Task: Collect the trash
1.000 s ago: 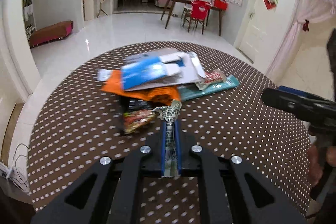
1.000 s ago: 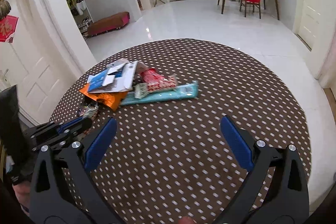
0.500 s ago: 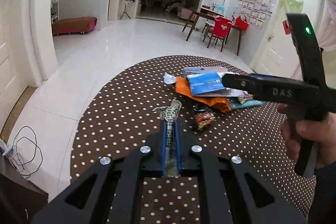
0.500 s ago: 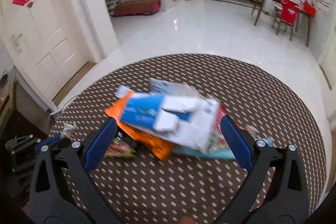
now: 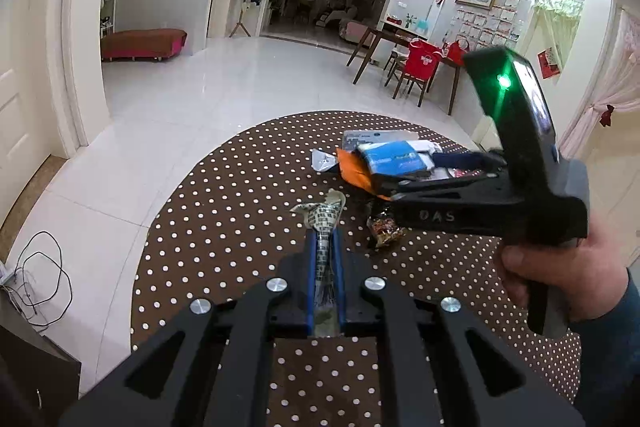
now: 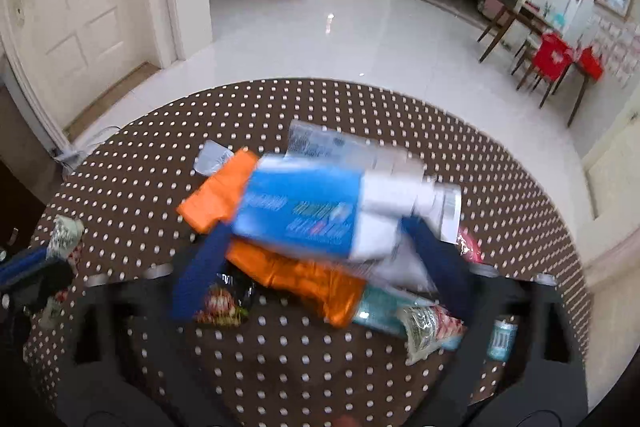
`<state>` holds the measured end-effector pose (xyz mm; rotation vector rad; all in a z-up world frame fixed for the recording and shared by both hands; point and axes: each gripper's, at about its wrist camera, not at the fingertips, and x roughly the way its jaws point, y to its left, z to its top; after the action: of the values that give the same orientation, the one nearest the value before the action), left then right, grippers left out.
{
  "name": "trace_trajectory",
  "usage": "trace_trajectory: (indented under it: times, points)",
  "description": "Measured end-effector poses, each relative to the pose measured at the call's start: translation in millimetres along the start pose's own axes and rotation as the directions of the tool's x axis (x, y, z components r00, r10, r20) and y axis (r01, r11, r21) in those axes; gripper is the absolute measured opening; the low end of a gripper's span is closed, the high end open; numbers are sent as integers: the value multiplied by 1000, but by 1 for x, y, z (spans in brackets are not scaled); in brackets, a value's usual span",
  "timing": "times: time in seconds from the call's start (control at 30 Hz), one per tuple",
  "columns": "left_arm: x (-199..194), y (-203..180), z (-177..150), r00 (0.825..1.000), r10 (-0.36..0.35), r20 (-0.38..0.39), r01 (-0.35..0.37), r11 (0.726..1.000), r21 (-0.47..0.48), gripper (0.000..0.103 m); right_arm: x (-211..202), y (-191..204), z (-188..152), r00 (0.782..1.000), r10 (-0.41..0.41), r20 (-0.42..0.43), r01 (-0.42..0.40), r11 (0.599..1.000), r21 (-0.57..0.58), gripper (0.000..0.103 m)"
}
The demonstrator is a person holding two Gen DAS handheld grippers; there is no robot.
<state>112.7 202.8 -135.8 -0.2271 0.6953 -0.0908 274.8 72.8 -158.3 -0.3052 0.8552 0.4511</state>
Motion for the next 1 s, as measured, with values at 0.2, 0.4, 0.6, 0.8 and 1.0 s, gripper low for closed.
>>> trace_trajectory:
  times: [0.2, 0.4, 0.6, 0.8, 1.0]
  points:
    - [-1, -7, -1, 1000, -11, 11, 11, 1000, 0, 8, -11, -29, -19, 999, 46, 10, -46, 994, 99, 76]
    - [-2, -14, -1, 1000, -17, 16, 17, 1000, 7, 8, -23, -43, -32, 996, 79, 33, -83, 986, 148, 70]
    - [-7, -21, -2, 999, -23, 24, 23, 1000, 17, 8, -46, -53, -45, 988, 132, 81, -145, 971, 192, 69]
    - [-11, -42, -4, 999, -45, 30, 44, 998, 42, 8, -80, -69, -77, 981, 159, 112, -180, 958, 223, 68]
    - [-11, -67, -11, 997, -78, 29, 76, 995, 71, 8, -98, -65, -124, 992, 121, 22, -123, 977, 175, 86]
